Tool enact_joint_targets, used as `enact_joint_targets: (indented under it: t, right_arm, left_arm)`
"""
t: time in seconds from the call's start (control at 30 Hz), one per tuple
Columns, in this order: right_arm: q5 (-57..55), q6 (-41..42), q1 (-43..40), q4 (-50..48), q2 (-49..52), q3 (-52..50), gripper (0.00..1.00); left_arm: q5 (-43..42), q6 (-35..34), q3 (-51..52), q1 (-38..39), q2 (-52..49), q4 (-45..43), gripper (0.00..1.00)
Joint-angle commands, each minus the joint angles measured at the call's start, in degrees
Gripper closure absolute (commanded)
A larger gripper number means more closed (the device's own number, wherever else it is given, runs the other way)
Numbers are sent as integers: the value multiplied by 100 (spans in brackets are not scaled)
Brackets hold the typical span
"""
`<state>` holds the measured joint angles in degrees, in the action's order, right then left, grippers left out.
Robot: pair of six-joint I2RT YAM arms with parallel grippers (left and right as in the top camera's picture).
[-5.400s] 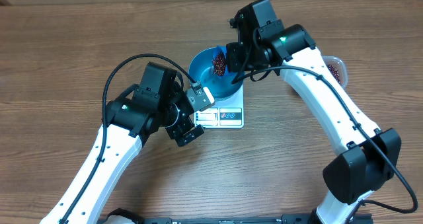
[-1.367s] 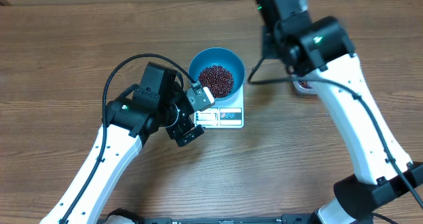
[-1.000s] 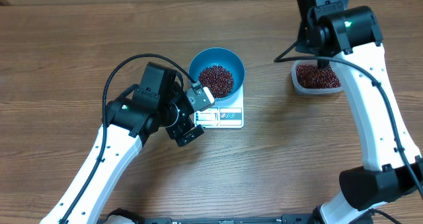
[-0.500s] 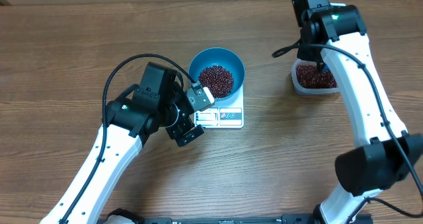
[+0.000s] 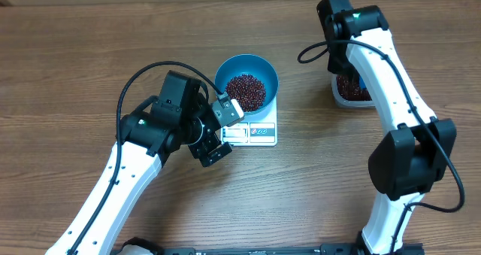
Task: Scoop item into bowl and weigh 150g on scale
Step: 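Lift the empty scoop with the right gripper back toward the bean tub, then lower the scoop into the red beans with the right gripper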
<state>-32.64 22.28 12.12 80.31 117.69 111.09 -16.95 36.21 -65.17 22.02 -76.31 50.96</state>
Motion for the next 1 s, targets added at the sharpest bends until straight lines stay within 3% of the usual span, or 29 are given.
enact_joint_targets:
  t: [0.0,0.97]
  right_arm:
    - [-256,184,11,70,153,-20,96]
    - [-479,170,-192,-264,197,-610,96]
  left_arm:
    - [-46,109,31,-15,-31,-22,0]
    - [-46,109,31,-15,-31,-22,1]
